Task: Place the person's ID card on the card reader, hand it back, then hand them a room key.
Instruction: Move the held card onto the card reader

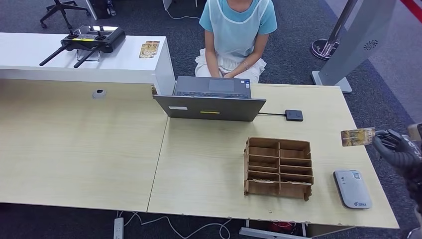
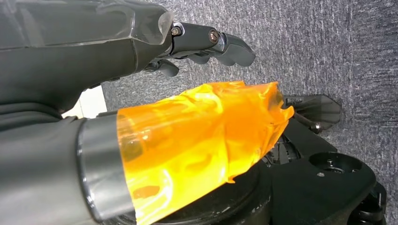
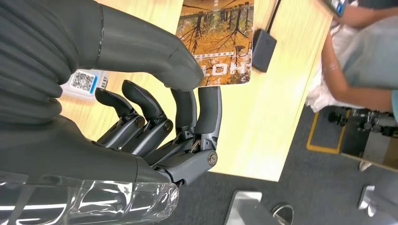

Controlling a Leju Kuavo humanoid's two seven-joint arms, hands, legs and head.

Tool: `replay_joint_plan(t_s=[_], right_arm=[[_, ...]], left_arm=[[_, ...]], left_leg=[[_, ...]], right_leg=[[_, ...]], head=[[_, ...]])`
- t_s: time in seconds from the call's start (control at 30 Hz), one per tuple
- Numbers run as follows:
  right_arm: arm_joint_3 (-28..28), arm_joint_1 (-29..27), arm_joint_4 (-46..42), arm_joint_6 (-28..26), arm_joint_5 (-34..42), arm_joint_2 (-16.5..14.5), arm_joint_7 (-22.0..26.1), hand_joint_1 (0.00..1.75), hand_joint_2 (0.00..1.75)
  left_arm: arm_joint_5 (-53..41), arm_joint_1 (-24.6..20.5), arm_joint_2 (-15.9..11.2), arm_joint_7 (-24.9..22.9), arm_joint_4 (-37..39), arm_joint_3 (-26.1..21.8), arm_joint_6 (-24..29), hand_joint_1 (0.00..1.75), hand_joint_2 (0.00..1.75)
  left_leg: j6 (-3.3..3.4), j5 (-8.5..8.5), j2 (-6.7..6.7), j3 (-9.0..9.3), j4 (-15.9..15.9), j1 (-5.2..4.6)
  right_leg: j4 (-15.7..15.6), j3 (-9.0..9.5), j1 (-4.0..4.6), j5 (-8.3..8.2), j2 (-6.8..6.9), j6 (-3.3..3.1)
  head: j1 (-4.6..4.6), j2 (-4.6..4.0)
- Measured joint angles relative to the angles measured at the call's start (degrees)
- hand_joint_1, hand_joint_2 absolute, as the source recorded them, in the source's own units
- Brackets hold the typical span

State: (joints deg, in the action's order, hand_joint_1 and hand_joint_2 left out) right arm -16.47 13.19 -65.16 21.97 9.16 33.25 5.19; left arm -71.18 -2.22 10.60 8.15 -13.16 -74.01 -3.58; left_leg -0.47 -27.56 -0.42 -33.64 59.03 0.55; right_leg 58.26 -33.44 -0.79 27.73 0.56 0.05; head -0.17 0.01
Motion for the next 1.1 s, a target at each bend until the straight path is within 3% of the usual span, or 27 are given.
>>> replay_joint_plan(t_s=[0.1,0.33,1.1], right_arm=[[-0.35,-0.76,0.56,2.6,3.43,0.92,0.13,1.75,1.75],[-0.33,-2.67,2.25,2.86,6.31,2.81,-0.72,1.75,1.75],[1.12,-8.03,6.62,0.04,2.29,8.78,-6.38,1.75,1.75]], left_arm=[[0.04,0.0,-0.04,0.09,0.0,-0.08,0.0,0.0,0.0],[0.04,0.0,-0.06,0.16,0.0,-0.32,0.04,0.0,0.0],[-0.47,0.0,-0.41,-0.02,0.0,-0.66,0.03,0.0,0.0]], left_leg=[[0.01,-0.01,0.0,0.0,0.0,0.0],[0.08,-0.05,0.01,0.0,0.0,-0.02],[0.14,-0.09,0.04,0.01,0.0,-0.08]], right_leg=[[0.0,0.0,0.0,0.0,-0.01,0.0],[0.0,0.0,-0.02,0.0,-0.01,0.01],[-0.01,0.0,-0.09,0.03,-0.03,0.04]], head=[[0.0,0.01],[0.0,0.0],[-0.01,0.01]])
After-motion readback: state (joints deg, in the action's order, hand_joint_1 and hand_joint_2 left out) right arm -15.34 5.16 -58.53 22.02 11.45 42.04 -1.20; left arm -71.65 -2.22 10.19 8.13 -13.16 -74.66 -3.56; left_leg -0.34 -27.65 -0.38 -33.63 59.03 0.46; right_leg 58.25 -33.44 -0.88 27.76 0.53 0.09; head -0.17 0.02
